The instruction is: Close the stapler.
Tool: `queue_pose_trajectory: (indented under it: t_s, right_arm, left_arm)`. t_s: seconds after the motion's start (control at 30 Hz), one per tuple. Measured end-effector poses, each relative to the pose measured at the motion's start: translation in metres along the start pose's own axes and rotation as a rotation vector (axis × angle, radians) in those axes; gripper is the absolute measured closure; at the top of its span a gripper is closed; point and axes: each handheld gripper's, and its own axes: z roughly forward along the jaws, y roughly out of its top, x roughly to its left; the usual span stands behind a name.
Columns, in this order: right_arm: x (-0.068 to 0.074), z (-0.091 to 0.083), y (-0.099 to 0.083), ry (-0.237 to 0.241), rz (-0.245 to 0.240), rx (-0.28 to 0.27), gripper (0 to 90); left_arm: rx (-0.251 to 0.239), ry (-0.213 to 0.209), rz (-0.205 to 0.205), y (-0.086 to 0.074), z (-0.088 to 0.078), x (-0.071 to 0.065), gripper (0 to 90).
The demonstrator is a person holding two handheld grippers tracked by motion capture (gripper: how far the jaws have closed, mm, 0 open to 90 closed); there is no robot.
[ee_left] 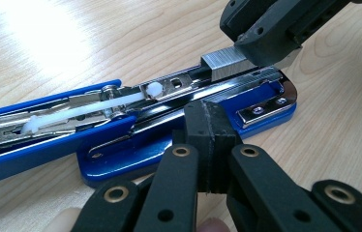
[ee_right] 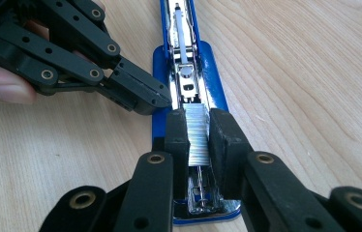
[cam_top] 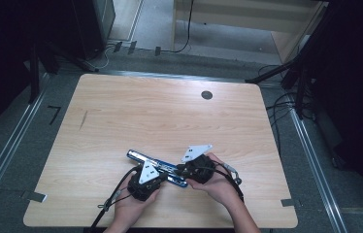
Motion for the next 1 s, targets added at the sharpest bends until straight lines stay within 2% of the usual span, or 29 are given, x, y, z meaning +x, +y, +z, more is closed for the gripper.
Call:
queue_pose_trajectory:
  t_s: [0.73, 0.87, 1.0]
  right_arm:
    - [0.0003, 0.001, 0.0004, -0.006, -0.027, 0.008, 79.5]
    - [0.0012, -0.0031, 0.0036, -0.014, -0.012, -0.028, 79.6]
    - [0.0019, -0.0014, 0.0047, -0.024, -0.028, -0.009, 79.6]
  left_arm:
    - [-0.001, 0.0, -0.002, 0.0, 0.0, -0.0003, 90.0]
    - [0.0, -0.001, -0.001, 0.0, 0.0, 0.0, 90.0]
    - [-0.001, 0.0, -0.002, 0.0, 0.0, -0.0002, 90.0]
